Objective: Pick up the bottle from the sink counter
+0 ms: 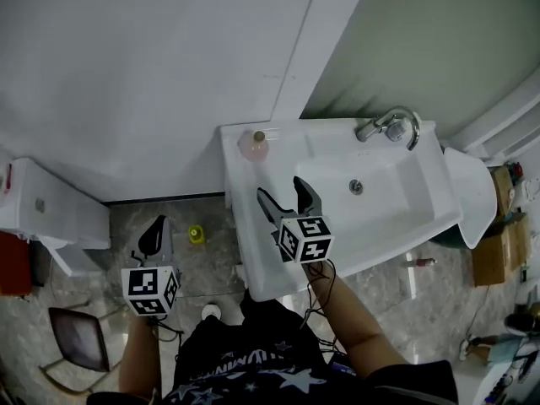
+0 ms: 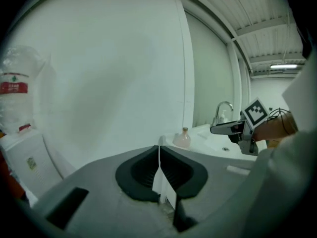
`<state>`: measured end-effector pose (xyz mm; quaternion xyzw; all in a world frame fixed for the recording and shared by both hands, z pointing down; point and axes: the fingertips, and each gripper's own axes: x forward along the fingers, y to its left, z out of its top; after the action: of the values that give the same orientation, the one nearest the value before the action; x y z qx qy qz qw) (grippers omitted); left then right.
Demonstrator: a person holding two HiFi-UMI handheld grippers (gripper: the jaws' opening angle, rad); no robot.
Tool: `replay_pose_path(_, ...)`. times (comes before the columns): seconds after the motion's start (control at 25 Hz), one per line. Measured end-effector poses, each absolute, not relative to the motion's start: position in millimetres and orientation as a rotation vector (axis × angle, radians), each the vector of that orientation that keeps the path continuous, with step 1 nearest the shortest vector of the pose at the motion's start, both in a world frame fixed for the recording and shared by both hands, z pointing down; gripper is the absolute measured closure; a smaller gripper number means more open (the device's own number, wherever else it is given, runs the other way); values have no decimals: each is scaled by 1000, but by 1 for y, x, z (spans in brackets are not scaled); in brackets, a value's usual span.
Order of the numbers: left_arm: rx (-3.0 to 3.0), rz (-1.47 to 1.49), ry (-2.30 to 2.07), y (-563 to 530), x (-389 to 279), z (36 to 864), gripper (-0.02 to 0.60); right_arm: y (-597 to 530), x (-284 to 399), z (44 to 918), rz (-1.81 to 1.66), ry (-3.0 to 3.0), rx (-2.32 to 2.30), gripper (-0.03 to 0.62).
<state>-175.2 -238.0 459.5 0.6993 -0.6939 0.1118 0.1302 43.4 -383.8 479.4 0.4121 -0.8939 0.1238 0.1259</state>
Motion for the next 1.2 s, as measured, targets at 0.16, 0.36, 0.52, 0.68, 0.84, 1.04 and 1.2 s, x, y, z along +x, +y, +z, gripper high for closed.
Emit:
replay_pose_path(0.16,1953,342,-2063,-258,-171,466,558,-421,30,496,350,-2606,1125,222)
replay_pose_path(0.36,1867,356,-2107,-276,-169,471,558,-457,13,518,310,-2597,1076,264)
replay_pose_path(0.52,1811,351,-2139,-289,-169,474,558,-486,0,527,334,-2615,1076,286)
replay_pose_path(0.68,1783,352,-2154,-298,-166,477,558,-506,-14,533,317,-2629,1042,290)
replay_pose_path(0.84,1756,354,-2164,-301,-165,480,558,-518,-26,540,263,-2620,1035,300)
replay_pose_path(1.04,1731,356,-2171,-301,-167,484,558,-528,-31,547,233,-2607,1054,351)
replay_pose_path(1.2,1718,354,-2166,-297,-169,489,558,-530,-34,548,167,-2599,1054,381)
